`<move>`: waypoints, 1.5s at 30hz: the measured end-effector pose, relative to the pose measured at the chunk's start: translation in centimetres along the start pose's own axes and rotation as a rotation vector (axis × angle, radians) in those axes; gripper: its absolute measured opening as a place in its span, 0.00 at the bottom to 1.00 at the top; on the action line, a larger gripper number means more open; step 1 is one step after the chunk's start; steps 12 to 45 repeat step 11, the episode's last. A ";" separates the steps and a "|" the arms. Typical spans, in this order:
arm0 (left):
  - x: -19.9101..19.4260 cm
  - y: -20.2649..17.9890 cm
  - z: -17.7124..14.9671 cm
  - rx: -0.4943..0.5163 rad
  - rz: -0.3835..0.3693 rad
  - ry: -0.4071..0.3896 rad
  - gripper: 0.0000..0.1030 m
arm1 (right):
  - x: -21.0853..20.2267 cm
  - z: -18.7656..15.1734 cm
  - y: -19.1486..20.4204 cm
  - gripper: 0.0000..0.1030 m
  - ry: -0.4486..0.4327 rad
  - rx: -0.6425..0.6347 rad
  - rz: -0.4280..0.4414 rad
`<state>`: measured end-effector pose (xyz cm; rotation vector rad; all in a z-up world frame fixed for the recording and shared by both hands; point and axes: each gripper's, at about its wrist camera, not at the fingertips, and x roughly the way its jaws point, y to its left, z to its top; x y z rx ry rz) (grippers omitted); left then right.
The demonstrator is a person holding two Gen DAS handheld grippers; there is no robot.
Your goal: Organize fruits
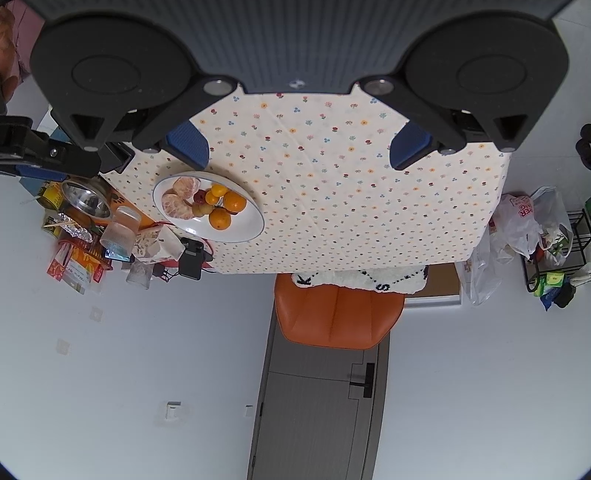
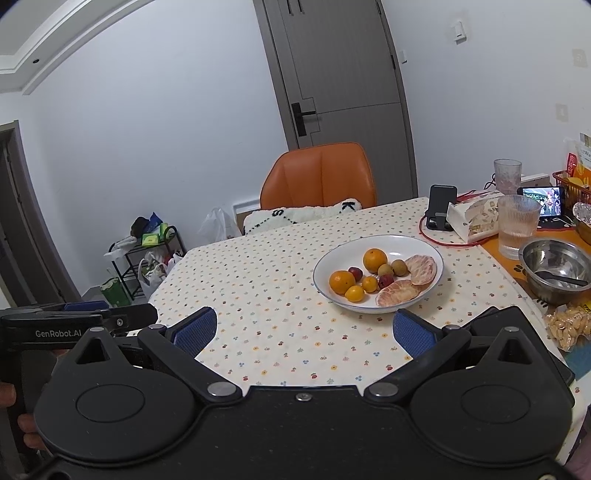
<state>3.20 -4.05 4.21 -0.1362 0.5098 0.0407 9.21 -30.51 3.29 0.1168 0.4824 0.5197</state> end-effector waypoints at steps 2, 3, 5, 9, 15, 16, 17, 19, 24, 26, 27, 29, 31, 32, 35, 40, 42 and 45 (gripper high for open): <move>0.0 -0.1 0.0 0.003 -0.001 -0.001 1.00 | 0.0 0.0 0.0 1.00 0.001 -0.002 0.001; 0.0 -0.1 0.0 0.005 -0.001 -0.001 1.00 | 0.0 0.0 0.0 1.00 0.001 -0.001 0.001; 0.0 -0.3 0.0 0.007 0.002 -0.003 1.00 | 0.0 0.0 0.0 1.00 0.001 -0.001 0.000; 0.0 -0.4 0.0 0.006 0.003 -0.004 1.00 | -0.1 -0.1 0.0 1.00 0.003 0.000 -0.002; 0.0 -0.4 0.0 0.008 0.002 -0.002 1.00 | -0.1 -0.1 0.0 1.00 0.004 0.000 -0.002; 0.0 -0.4 0.0 0.008 0.002 -0.002 1.00 | -0.1 -0.1 0.0 1.00 0.004 0.000 -0.002; 0.0 -0.4 0.0 0.008 0.002 -0.002 1.00 | -0.1 -0.1 0.0 1.00 0.004 0.000 -0.002; 0.0 -0.4 0.0 0.008 0.002 -0.002 1.00 | -0.1 -0.1 0.0 1.00 0.004 0.000 -0.002; 0.0 -0.4 0.0 0.008 0.002 -0.002 1.00 | -0.1 -0.1 0.0 1.00 0.004 0.000 -0.002; 0.0 -0.4 0.0 0.008 0.002 -0.002 1.00 | -0.1 -0.1 0.0 1.00 0.004 0.000 -0.002; 0.0 -0.4 0.0 0.008 0.002 -0.002 1.00 | -0.1 -0.1 0.0 1.00 0.004 0.000 -0.002; 0.0 -0.4 0.0 0.008 0.002 -0.002 1.00 | -0.1 -0.1 0.0 1.00 0.004 0.000 -0.002; 0.0 -0.4 0.0 0.008 0.002 -0.002 1.00 | -0.1 -0.1 0.0 1.00 0.004 0.000 -0.002; 0.0 -0.4 0.0 0.008 0.002 -0.002 1.00 | -0.1 -0.1 0.0 1.00 0.004 0.000 -0.002; 0.0 -0.4 0.0 0.008 0.002 -0.002 1.00 | -0.1 -0.1 0.0 1.00 0.004 0.000 -0.002; 0.0 -0.4 0.0 0.008 0.002 -0.002 1.00 | -0.1 -0.1 0.0 1.00 0.004 0.000 -0.002; 0.0 -0.4 0.0 0.008 0.002 -0.002 1.00 | -0.1 -0.1 0.0 1.00 0.004 0.000 -0.002; 0.0 -0.4 0.0 0.008 0.002 -0.002 1.00 | -0.1 -0.1 0.0 1.00 0.004 0.000 -0.002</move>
